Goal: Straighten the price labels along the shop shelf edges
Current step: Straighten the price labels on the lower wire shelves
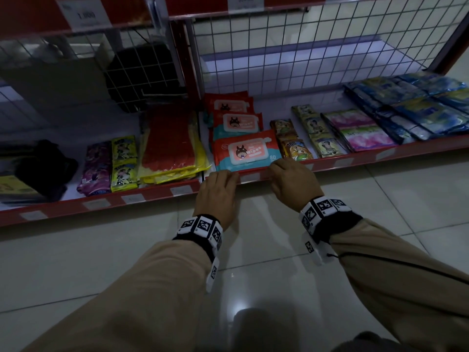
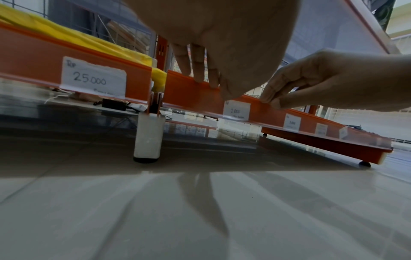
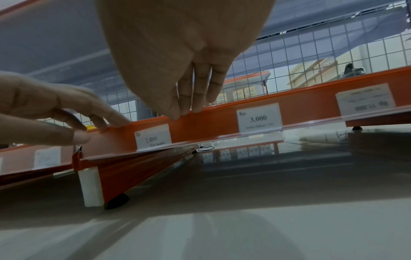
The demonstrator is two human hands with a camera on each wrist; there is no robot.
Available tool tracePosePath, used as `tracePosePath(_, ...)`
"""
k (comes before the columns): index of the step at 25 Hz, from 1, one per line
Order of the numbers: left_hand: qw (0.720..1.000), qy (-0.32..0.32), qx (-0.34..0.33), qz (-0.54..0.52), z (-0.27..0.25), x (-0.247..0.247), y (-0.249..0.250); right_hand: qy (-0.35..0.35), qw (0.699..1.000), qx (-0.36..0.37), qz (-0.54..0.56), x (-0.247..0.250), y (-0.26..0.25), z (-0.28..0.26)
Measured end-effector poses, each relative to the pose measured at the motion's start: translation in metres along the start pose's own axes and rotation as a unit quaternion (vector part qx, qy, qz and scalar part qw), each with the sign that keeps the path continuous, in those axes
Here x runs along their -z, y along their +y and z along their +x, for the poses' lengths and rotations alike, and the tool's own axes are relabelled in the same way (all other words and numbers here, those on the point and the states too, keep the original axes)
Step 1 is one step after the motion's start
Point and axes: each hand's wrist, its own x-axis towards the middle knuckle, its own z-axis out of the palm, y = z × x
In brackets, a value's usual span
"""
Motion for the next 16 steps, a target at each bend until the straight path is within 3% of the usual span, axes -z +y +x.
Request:
tracePosePath(11, 0.999, -0.033, -0.019, 0.020, 0.005, 0.025, 0.006, -0.005, 0.999, -0.047, 0.021, 0.016, 0.009, -0.006)
tracePosePath(16, 0.997, -0.026, -0.058, 0.035, 0.036, 0.072, 0.016, 0.056, 0.994, -0.074, 0.051, 0.064, 0.015, 0.007)
